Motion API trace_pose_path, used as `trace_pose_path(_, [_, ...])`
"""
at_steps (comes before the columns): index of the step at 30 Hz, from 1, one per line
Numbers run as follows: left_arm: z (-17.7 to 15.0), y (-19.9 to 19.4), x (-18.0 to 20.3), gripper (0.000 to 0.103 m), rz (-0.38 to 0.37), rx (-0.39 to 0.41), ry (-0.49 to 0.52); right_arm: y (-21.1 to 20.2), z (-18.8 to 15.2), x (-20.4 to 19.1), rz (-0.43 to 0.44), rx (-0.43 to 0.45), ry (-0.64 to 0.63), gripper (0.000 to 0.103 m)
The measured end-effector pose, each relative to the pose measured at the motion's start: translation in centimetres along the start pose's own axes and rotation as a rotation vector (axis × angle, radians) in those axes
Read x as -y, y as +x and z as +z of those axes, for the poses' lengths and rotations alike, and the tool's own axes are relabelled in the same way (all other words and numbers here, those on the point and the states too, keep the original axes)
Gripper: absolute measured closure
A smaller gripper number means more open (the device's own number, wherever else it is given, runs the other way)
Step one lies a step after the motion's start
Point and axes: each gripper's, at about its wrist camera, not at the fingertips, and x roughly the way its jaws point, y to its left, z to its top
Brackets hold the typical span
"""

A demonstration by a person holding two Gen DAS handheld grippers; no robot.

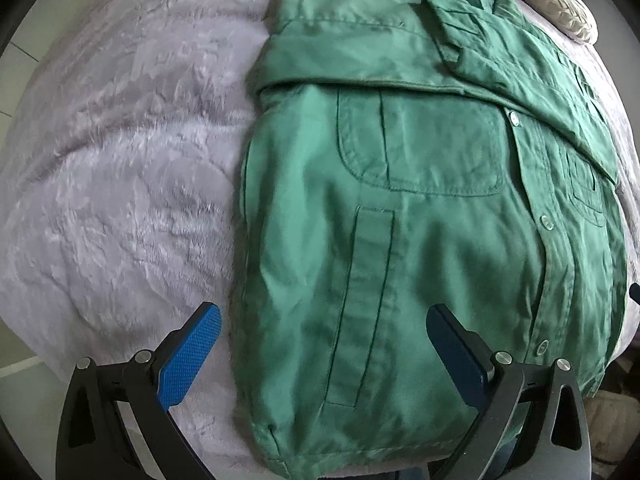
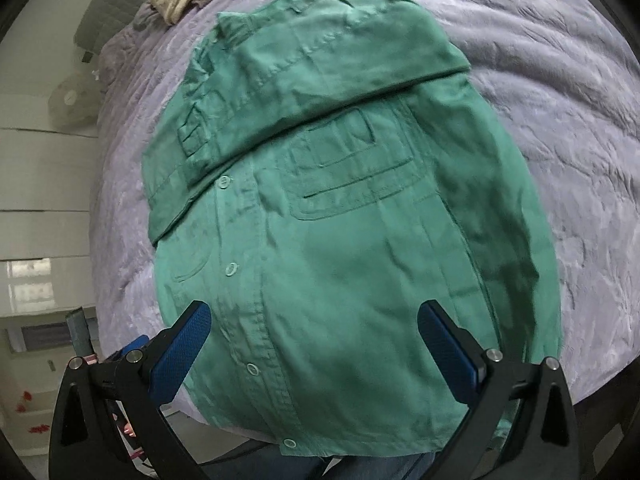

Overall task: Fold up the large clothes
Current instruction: 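Grasp the jacket hem with both tools and lift it toward the collar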

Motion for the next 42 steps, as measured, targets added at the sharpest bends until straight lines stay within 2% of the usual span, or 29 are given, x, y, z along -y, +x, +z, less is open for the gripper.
trace_pose_path(8, [-1.3,1.9,-0.9,0.0,0.004,-0.058,0.022,-0.5,0.0,3.9,-0.012,-0.003,0.12,0.0])
trace_pose_path(14, [-2.7,3.2,-2.4,0.0,0.007,-0.091,0.061,-1.7,0.1,5.8,-0.059,0.007,0.122,0.0])
trace_pose_path(17, [-3.8,4.1,-3.4,0.0,-0.007,-0.114,0.09,-2.6,0.1,7.1,-0.095,0.017,0.119,0.0])
trace_pose_path(21, [-5.5,5.5,-4.5,0.0,-0.027,-0.155,0.118,-3.3,-0.5,9.6,-0.188,0.02,0.115,0.0])
trace_pose_path(22, [-5.9,5.8,-4.9,0.0,-0.032,-0.163,0.119,-3.3,-0.9,10.4,-0.225,0.012,0.112,0.0])
trace_pose_path(24, [-6.6,6.1,-5.4,0.0,-0.057,-0.174,0.118,-2.9,-1.6,11.7,-0.244,-0.014,0.117,0.0])
trace_pose_path(26, [-7.3,6.3,-5.7,0.0,-0.084,-0.183,0.125,-2.2,-2.6,13.0,-0.195,-0.057,0.14,0.0])
trace_pose_path(29, [-8.8,6.4,-5.5,0.0,-0.125,-0.204,0.144,-0.2,-4.5,14.0,-0.072,-0.147,0.174,0.0])
trace_pose_path(32, [-9.8,6.5,-5.1,0.0,-0.221,-0.244,0.156,1.1,-5.5,13.7,-0.022,-0.203,0.161,0.0])
trace_pose_path(34, [-10.5,6.8,-4.9,0.0,-0.277,-0.279,0.151,1.3,-5.7,12.7,-0.025,-0.209,0.119,0.0])
trace_pose_path(35, [-10.9,7.1,-4.9,0.0,-0.291,-0.297,0.15,1.2,-5.7,12.1,0.006,-0.209,0.103,0.0])
trace_pose_path(39, [-12.7,9.4,-5.1,0.0,-0.27,-0.343,0.151,0.3,-5.1,10.5,0.185,-0.2,0.083,0.0])
trace_pose_path(42, [-13.4,10.3,-5.2,0.0,-0.257,-0.34,0.157,-0.1,-4.5,9.6,0.31,-0.211,0.081,0.0])
